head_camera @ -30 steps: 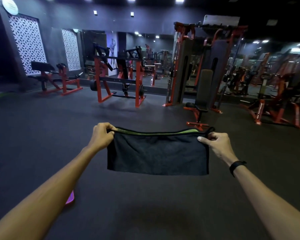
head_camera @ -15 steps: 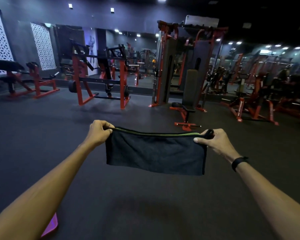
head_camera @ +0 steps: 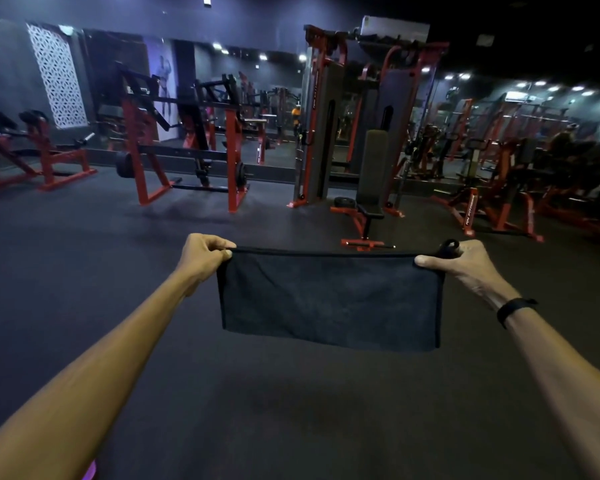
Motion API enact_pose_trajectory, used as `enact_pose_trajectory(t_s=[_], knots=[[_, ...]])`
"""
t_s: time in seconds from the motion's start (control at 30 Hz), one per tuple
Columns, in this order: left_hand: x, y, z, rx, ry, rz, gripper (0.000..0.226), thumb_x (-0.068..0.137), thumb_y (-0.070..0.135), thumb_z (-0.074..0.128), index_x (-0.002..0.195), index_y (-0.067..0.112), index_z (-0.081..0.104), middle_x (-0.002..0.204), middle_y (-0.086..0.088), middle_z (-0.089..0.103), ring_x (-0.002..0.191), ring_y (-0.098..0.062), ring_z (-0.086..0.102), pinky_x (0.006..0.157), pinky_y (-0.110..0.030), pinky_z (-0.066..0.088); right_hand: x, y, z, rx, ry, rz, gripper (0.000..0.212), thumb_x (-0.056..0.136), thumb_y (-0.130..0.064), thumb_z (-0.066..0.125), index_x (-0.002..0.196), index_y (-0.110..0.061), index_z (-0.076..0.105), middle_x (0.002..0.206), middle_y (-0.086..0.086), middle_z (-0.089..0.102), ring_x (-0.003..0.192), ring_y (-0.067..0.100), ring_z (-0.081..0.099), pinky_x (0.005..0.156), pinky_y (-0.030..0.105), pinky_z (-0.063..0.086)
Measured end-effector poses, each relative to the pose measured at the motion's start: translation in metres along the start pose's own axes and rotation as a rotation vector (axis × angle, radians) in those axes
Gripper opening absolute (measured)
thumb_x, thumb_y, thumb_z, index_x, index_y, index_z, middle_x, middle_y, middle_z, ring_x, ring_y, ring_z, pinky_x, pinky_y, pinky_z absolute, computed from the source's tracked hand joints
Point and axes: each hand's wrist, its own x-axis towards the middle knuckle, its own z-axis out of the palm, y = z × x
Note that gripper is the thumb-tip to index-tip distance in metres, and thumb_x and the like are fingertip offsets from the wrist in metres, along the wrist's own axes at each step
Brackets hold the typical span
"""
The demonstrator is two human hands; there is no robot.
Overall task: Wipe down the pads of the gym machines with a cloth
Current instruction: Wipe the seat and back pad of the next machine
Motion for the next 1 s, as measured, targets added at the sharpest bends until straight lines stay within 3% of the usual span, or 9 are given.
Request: enact_pose_trajectory(t_s=[0.07,0.3,0.37,0.43,0.57,0.67,0.83,0.93,1.0], knots=[[0.015,0.002,0.009,0.012,-0.003,-0.004,0.023,0.092,-0.008,0.063,0.083,0.012,0.073,0.084,-0.006,0.07,0.074,-0.014,0.062,0.059,-0.019,0.052,0.014,0.006,0.0,-0.016,0.003,0.009,0.04,0.072,-0.013,0.086,0.049,-0.017,0.053,0.05,-0.012,0.057,0.048,-0.001,0.051,0.044,0.011,0.035],[0.086,0.023,0.073,-0.009,0.06,-0.054,0.022,0.086,-0.002,0.067,0.078,0.016,0.076,0.089,-0.005,0.074,0.089,-0.019,0.068,0.079,-0.035,0.059,0.093,0.043,0.001,-0.066,0.169,0.003,0.026,0.077,-0.022,0.086,0.069,-0.008,0.065,0.07,0.002,0.065,0.065,0.013,0.059,0.053,0.02,0.045],[0.106,0.04,0.102,0.027,0.077,-0.04,0.017,0.084,0.002,0.069,0.076,0.015,0.078,0.085,-0.003,0.075,0.086,-0.017,0.069,0.073,-0.032,0.058,0.12,0.047,0.001,-0.059,0.185,0.009,0.021,0.08,-0.022,0.084,0.078,-0.008,0.069,0.079,0.001,0.068,0.072,0.012,0.062,0.06,0.023,0.045],[0.128,0.065,0.137,0.07,0.027,-0.005,0.011,0.083,0.005,0.071,0.077,0.009,0.078,0.081,-0.006,0.074,0.082,-0.019,0.07,0.063,-0.03,0.058,0.151,0.047,0.0,-0.103,0.181,-0.013,0.016,0.08,-0.021,0.084,0.081,-0.013,0.071,0.082,0.0,0.069,0.074,0.01,0.062,0.061,0.021,0.045],[0.154,0.115,0.211,0.063,-0.101,0.065,0.007,0.083,0.007,0.073,0.077,0.009,0.077,0.082,-0.006,0.073,0.076,-0.016,0.069,0.064,-0.029,0.059,0.206,0.038,0.009,-0.206,0.159,-0.116,0.022,0.077,-0.018,0.084,0.072,-0.024,0.065,0.073,-0.009,0.064,0.066,0.002,0.056,0.053,0.009,0.04],[0.167,0.143,0.274,0.019,-0.138,0.098,0.012,0.077,0.006,0.073,0.067,0.011,0.077,0.074,-0.008,0.074,0.069,-0.02,0.072,0.066,-0.036,0.063,0.247,0.045,0.022,-0.276,0.135,-0.21,0.021,0.076,-0.013,0.084,0.074,-0.016,0.063,0.065,-0.007,0.056,0.058,0.006,0.047,0.051,0.013,0.036],[0.198,0.151,0.333,-0.083,-0.184,0.052,0.013,0.08,0.012,0.077,0.068,0.008,0.075,0.074,-0.008,0.073,0.067,-0.02,0.071,0.063,-0.037,0.063,0.295,0.068,0.036,-0.341,0.025,-0.263,0.009,0.084,-0.015,0.077,0.084,-0.009,0.07,0.077,0.007,0.068,0.062,0.009,0.048,0.053,0.017,0.034],[0.231,0.141,0.357,-0.176,-0.204,-0.003,0.011,0.081,0.004,0.072,0.07,0.006,0.074,0.078,-0.011,0.073,0.065,-0.022,0.073,0.059,-0.039,0.063,0.329,0.094,0.035,-0.302,0.02,-0.216,0.006,0.089,-0.017,0.073,0.087,-0.012,0.072,0.085,0.006,0.072,0.072,0.013,0.06,0.062,0.02,0.045],[0.249,0.136,0.369,-0.212,-0.219,-0.013,0.01,0.082,0.004,0.069,0.074,0.005,0.073,0.078,-0.011,0.073,0.059,-0.025,0.072,0.058,-0.041,0.063,0.352,0.11,0.035,-0.297,-0.006,-0.209,0.006,0.092,-0.017,0.07,0.09,-0.013,0.073,0.089,0.004,0.073,0.086,0.021,0.067,0.075,0.031,0.052]])
